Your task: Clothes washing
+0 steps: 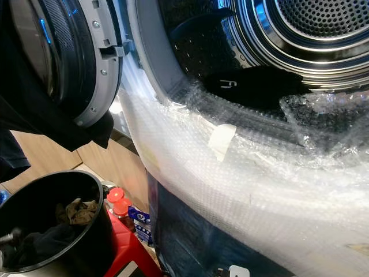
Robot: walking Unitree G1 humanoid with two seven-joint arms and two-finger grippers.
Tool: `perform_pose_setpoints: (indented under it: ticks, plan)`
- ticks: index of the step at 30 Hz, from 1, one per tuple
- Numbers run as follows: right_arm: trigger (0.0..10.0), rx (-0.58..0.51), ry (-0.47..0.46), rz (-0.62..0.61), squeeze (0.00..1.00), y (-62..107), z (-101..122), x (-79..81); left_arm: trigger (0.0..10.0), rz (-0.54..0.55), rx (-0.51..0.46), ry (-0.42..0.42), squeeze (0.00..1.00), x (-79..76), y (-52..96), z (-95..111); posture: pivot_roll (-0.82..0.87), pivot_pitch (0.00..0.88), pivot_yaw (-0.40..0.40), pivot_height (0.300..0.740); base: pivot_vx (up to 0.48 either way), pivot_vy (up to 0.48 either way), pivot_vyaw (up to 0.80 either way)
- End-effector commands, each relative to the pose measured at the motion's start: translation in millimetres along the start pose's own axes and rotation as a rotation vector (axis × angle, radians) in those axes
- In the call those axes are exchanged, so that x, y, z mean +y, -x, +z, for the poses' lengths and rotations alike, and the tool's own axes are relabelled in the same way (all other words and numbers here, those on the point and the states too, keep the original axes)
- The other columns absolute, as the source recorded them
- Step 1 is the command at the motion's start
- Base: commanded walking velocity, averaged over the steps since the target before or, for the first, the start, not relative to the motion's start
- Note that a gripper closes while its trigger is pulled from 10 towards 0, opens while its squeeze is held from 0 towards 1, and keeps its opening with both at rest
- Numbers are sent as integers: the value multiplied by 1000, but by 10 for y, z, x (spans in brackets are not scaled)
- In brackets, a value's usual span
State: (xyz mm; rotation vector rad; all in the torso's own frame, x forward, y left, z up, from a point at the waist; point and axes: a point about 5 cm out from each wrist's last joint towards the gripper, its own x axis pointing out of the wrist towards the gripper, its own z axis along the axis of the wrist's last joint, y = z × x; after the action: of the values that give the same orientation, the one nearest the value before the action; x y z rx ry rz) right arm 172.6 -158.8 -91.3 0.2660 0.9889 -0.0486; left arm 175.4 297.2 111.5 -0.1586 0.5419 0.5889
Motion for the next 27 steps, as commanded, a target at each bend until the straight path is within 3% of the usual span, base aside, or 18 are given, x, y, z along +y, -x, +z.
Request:
perform_pose_setpoints:
  ticks: [1,7,8,9,10,16,22,27]
  plan:
    - [10000,28,-10,-11,0,8,-74,-4,10000,-14,-11,32,1000,-30,30,49,406,21,17,740,0,0,0]
    - [10000,29,-7,5,0,10,-86,10,10000,-3,32,21,1000,-17,35,26,400,35,20,740,0,0,0]
    - [10000,33,-9,-9,0,14,-94,-15,10000,-4,35,10,125,-13,22,29,397,39,20,740,0,0,0]
    - [10000,36,-8,-12,0,15,-97,-20,10000,-5,34,7,125,-11,21,32,397,39,20,740,0,0,0]
    - [10000,35,3,-1,0,13,-92,-12,10000,7,22,7,0,-5,12,56,383,36,26,740,0,0,0]
    - [10000,28,9,5,0,10,-78,1,10000,-24,11,23,0,-90,-40,112,375,47,34,740,0,0,0]
    - [10000,28,4,12,0,13,-106,21,10000,-147,-2,-34,0,-226,-81,166,351,59,38,740,0,0,0]
    - [10000,27,-11,-1,0,22,-121,-19,10000,-181,15,-53,0,-302,-84,173,354,65,35,740,0,0,0]
